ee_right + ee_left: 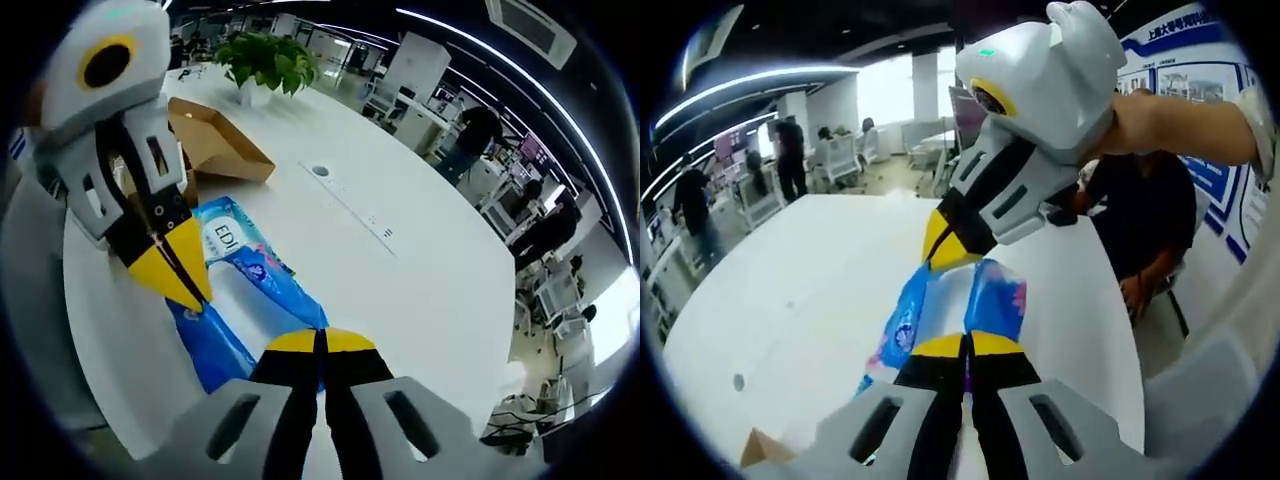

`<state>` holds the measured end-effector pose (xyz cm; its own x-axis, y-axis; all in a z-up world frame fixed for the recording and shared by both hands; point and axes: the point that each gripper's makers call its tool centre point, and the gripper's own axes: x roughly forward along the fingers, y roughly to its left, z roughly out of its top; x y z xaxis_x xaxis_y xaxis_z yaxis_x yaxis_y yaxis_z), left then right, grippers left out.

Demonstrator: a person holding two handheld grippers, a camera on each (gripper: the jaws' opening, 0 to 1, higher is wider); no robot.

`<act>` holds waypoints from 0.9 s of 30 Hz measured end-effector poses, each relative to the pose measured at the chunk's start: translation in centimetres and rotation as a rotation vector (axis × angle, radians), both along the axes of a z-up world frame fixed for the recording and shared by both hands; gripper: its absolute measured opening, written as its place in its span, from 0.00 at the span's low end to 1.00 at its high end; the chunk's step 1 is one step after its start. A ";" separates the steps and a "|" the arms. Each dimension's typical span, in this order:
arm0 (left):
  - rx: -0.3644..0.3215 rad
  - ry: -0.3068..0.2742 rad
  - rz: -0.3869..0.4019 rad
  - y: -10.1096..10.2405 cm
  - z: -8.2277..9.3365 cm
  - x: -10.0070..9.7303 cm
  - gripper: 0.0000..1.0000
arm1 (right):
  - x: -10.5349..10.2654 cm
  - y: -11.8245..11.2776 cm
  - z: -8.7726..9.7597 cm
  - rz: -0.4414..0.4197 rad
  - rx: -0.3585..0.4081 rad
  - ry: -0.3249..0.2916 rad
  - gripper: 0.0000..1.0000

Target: Operate the shoe box by opening the lid, removing the specified soft item, and placing it in the target area until the item is outside and the box remains undamaged.

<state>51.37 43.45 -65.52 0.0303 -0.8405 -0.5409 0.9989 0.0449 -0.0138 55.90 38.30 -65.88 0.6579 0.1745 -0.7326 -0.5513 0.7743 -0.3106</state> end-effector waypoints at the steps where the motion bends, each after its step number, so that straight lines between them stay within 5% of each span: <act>1: -0.004 0.000 -0.002 -0.2 -0.2 0.0 0.00 | 0.0 -0.2 0.0 -0.002 -0.006 -0.001 0.00; 27: -0.072 0.023 0.010 -4.7 -3.8 1.6 0.00 | 1.4 -4.9 -3.3 -0.077 -0.060 -0.012 0.00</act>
<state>52.98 38.77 -69.35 0.0268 -0.8768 -0.4801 0.9978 0.0529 -0.0408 57.33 33.36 -69.17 0.6767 0.0791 -0.7320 -0.4863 0.7944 -0.3638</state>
